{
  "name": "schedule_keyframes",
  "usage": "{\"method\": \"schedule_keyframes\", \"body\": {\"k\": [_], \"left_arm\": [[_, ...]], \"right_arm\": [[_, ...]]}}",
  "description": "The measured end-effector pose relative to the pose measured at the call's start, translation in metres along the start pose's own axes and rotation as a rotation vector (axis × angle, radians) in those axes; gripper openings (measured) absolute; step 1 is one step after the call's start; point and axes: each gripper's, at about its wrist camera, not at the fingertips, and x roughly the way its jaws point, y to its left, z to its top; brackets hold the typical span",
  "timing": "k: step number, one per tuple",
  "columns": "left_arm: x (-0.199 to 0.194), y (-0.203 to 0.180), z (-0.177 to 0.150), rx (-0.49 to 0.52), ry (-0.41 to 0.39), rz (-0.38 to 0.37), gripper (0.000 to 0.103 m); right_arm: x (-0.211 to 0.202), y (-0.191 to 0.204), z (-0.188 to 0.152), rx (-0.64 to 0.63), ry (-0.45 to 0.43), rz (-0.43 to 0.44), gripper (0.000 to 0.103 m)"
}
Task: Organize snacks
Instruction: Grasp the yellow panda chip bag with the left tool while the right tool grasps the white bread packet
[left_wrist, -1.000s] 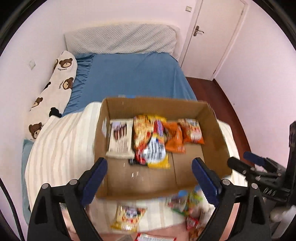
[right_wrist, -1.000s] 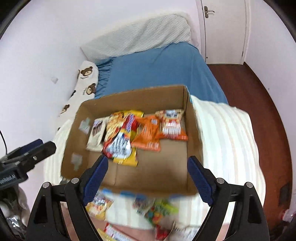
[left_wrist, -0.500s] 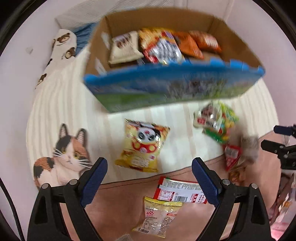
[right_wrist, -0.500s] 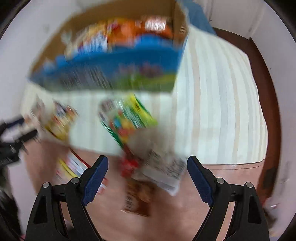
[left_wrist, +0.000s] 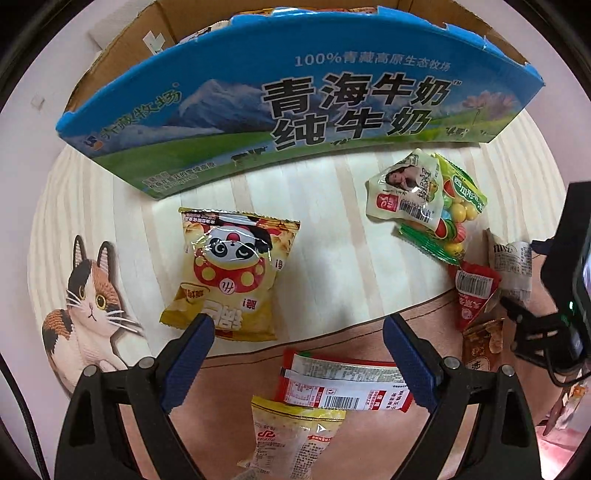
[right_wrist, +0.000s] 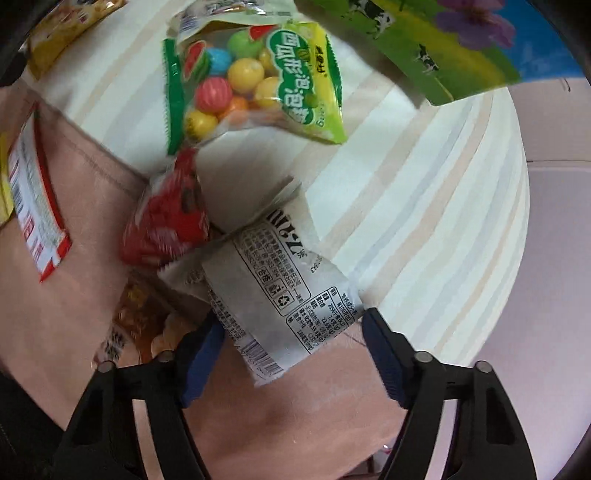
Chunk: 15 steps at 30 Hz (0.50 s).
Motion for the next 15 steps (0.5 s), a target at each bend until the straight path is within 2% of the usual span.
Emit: {"method": "schedule_keyframes", "body": {"k": [1,5,8,10,12,15], "left_arm": [[0.000,0.000,0.000,0.001,-0.001,0.007,0.093],[0.007,0.004,0.001,0.012,-0.013,0.047,0.093],[0.010,0.008,0.008,0.045,-0.024,0.119,0.093],[0.018,0.012,0.017,0.066,-0.014,0.160,0.093],[0.026,0.019,0.026,0.077,0.010,0.160,0.093],[0.040,0.026,0.036,0.088,0.051,0.131,0.093]], "right_arm": [[0.000,-0.006,0.001,0.047,-0.004,0.032,0.062],[0.001,-0.046,-0.005,0.375,-0.017,0.232,0.061],[0.005,-0.078,-0.022,0.656,-0.027,0.429,0.063],[0.006,-0.089,-0.029,0.737,-0.026,0.502,0.063],[0.002,-0.093,-0.030,0.738,-0.036,0.519,0.064],[-0.010,-0.094,-0.029,0.659,-0.059,0.463,0.068]]}}
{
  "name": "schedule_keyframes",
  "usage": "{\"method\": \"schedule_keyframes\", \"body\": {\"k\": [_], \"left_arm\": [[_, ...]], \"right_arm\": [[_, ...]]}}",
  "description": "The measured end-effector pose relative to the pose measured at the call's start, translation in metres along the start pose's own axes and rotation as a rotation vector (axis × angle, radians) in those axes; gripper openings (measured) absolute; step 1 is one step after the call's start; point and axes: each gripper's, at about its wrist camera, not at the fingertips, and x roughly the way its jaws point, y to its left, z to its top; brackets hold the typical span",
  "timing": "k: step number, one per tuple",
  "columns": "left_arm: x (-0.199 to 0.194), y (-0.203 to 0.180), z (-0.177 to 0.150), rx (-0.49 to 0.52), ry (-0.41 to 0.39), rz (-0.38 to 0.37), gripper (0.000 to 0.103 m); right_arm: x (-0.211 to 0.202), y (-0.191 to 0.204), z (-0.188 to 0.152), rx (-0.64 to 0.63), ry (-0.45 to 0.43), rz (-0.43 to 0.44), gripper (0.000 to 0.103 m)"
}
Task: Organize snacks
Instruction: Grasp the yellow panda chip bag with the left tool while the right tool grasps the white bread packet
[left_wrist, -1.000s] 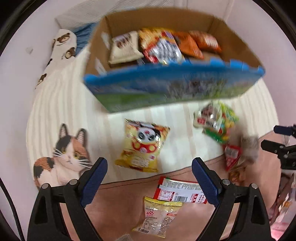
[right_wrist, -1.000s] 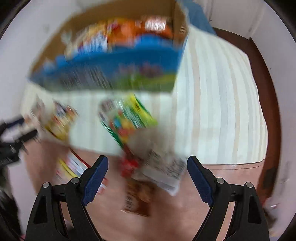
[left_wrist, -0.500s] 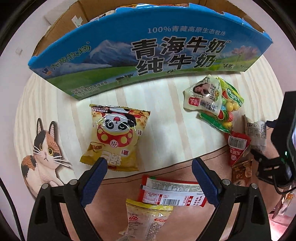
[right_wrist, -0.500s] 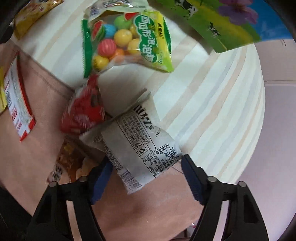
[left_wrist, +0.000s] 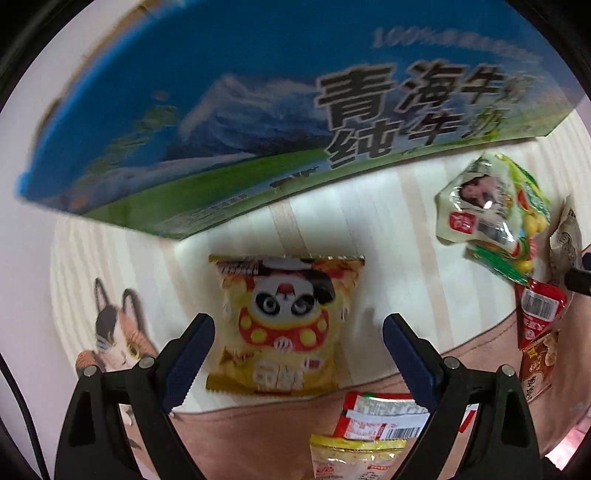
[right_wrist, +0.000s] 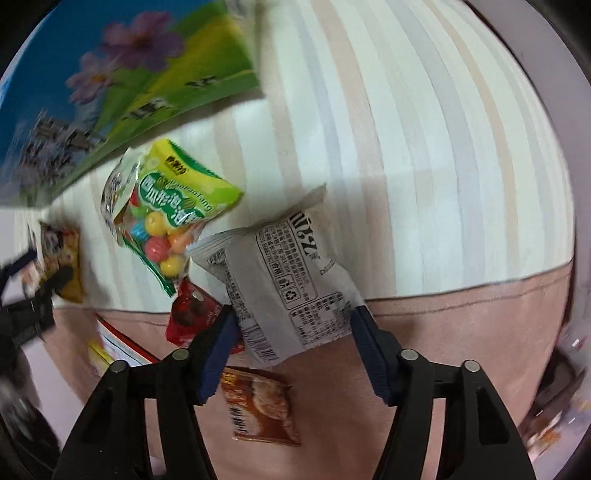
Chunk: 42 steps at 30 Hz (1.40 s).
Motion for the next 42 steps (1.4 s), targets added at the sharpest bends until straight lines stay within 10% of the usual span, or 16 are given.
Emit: {"method": "schedule_keyframes", "body": {"k": [4,6,9,25,32,42], "left_arm": [[0.008,0.007,0.010,-0.003,-0.007,-0.058,0.085],[0.007,0.012,0.014,-0.032,-0.005,-0.112,0.060],[0.007,0.018,0.014,-0.112,0.022,-0.207,0.049],[-0.025,0.032,-0.037,-0.144,0.043,-0.393,0.062],[0.021,-0.016,-0.043,-0.038,0.202,-0.219,0.068],[0.015,0.055,-0.046,-0.294,0.098,-0.238,0.066]], "right_arm": [[-0.006,0.023,0.000,-0.104,-0.023,-0.072,0.068],[-0.006,0.029,0.008,-0.120,-0.030,-0.091,0.068],[-0.006,0.031,0.014,-0.046,-0.035,-0.063,0.065],[-0.026,0.004,-0.004,0.057,0.035,0.044,0.075],[0.022,0.007,-0.011,0.057,0.032,-0.001,0.075],[0.025,-0.001,-0.027,0.186,-0.067,-0.026,0.061]]}}
